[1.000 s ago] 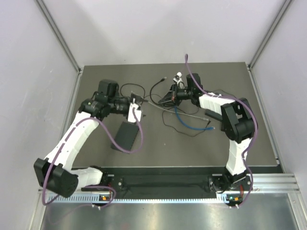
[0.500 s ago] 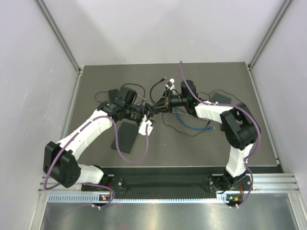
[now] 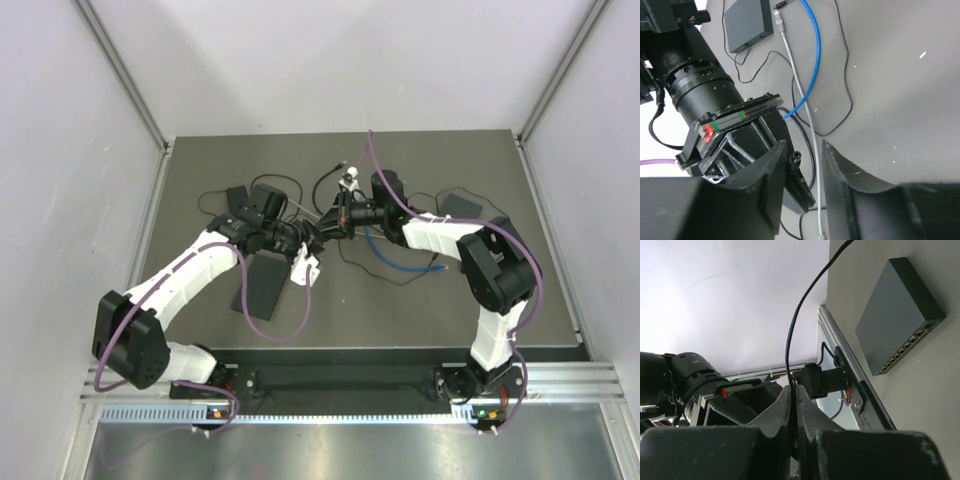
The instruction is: Insert the plug into the switch port
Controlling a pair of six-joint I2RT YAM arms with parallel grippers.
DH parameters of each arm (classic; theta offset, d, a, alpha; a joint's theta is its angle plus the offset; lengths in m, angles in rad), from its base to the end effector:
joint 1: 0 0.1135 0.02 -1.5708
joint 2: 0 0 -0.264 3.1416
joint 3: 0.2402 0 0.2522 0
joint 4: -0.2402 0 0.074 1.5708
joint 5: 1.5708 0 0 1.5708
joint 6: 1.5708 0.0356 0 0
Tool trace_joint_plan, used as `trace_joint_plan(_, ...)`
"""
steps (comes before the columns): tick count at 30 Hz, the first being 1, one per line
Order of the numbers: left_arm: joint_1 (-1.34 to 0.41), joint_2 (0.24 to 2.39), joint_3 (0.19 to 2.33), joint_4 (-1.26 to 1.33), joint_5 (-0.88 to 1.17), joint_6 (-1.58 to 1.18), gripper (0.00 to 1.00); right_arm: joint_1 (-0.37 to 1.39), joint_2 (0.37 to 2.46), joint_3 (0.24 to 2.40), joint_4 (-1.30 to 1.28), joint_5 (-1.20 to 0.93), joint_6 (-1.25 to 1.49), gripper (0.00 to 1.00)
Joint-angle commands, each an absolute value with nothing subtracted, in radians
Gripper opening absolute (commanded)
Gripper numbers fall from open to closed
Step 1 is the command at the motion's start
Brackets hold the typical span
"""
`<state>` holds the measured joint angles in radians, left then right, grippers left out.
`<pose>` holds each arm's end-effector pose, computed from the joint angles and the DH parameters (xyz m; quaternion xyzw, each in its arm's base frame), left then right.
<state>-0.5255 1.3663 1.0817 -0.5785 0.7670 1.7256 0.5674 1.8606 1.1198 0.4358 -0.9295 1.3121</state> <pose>0.2325 -0.1634 0.2851 0.8409 0.2576 -0.1082 0.4634 0.3284 0.2431 0.2168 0.0153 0.7678 0.6401 0.0202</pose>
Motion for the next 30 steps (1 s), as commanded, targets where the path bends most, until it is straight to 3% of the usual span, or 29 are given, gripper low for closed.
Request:
trace_joint_plan(1, -0.528, 1.361, 1.062, -0.491, 0.773, 1.729, 0.37, 0.606, 1.827, 1.141, 0.460, -0.940, 1.292, 0.00)
trace_joint_plan(5, -0.526, 1.361, 1.063, -0.479, 0.775, 1.715, 0.22, 0.612, 1.827, 1.144, 0.451, -0.940, 1.282, 0.00)
trace_joint_plan(6, -0.526, 1.359, 1.071, -0.477, 0.778, 1.683, 0.13, 0.609, 1.827, 1.146, 0.445, -0.942, 1.273, 0.02)
trace_joint_plan(9, -0.526, 1.364, 1.127, -0.544, 0.805, 1.571, 0.00, 0.588, 1.821, 1.164, 0.419, -0.945, 1.224, 0.35)
trace_joint_plan(10, -0.523, 1.365, 1.141, -0.557, 0.814, 1.521, 0.00, 0.553, 1.821, 1.192, 0.378, -0.946, 1.165, 0.55)
trace_joint_plan(14, -0.488, 1.350, 1.193, -0.500, 0.874, 1.145, 0.00, 0.395, 1.815, 1.323, 0.156, -0.953, 0.933, 0.78)
trace_joint_plan(17, -0.437, 1.348, 1.206, -0.297, 0.890, 0.591, 0.00, 0.250, 1.786, 1.466, -0.061, -0.918, 0.693, 0.92)
trace_joint_plan(23, -0.426, 1.368, 1.215, 0.076, 0.729, -0.153, 0.00, 0.150, 1.574, 1.539, -0.228, -0.723, 0.218, 0.98)
trace_joint_plan(30, -0.422, 1.374, 1.161, 0.360, 0.724, -0.638, 0.00, 0.137, 1.369, 1.479, -0.365, -0.575, -0.119, 1.00)
